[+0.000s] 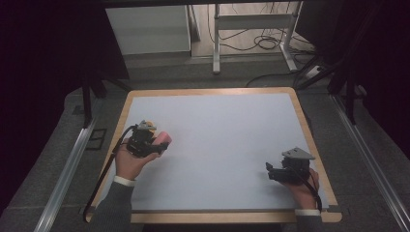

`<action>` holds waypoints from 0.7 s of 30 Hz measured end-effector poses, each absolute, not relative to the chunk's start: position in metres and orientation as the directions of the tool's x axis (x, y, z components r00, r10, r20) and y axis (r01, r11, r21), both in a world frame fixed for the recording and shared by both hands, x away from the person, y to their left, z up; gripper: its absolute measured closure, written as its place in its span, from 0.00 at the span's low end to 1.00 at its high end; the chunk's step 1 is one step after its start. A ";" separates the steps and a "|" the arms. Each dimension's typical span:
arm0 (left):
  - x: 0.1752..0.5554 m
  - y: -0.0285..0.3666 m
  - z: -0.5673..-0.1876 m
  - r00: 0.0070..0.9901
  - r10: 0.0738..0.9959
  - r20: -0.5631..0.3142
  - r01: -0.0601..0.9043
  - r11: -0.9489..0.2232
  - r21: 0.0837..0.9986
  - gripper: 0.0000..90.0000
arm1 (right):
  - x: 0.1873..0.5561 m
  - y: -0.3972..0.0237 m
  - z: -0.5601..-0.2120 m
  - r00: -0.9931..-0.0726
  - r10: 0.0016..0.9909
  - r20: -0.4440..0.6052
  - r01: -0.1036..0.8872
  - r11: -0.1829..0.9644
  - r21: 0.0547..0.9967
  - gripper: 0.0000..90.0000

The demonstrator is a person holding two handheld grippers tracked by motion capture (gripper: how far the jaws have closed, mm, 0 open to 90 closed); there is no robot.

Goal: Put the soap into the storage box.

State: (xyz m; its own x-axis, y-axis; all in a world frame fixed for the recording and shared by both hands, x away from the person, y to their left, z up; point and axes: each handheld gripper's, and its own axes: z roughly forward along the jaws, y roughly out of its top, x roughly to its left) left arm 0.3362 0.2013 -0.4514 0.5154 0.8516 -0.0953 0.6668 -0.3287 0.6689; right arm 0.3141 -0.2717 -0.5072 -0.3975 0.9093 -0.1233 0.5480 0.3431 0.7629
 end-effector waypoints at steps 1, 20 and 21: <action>0.336 0.202 -0.451 0.512 0.853 -0.097 0.668 -0.325 0.670 0.67 | 0.314 -0.272 -0.507 -0.397 0.909 -0.123 0.548 0.342 0.763 0.09; 0.340 0.219 -0.445 0.463 0.882 -0.090 0.677 -0.286 0.678 0.67 | 0.314 -0.273 -0.506 -0.394 0.911 -0.119 0.545 0.336 0.768 0.09; 0.341 0.221 -0.445 0.457 0.885 -0.092 0.677 -0.279 0.681 0.67 | 0.314 -0.273 -0.506 -0.394 0.911 -0.119 0.545 0.336 0.768 0.09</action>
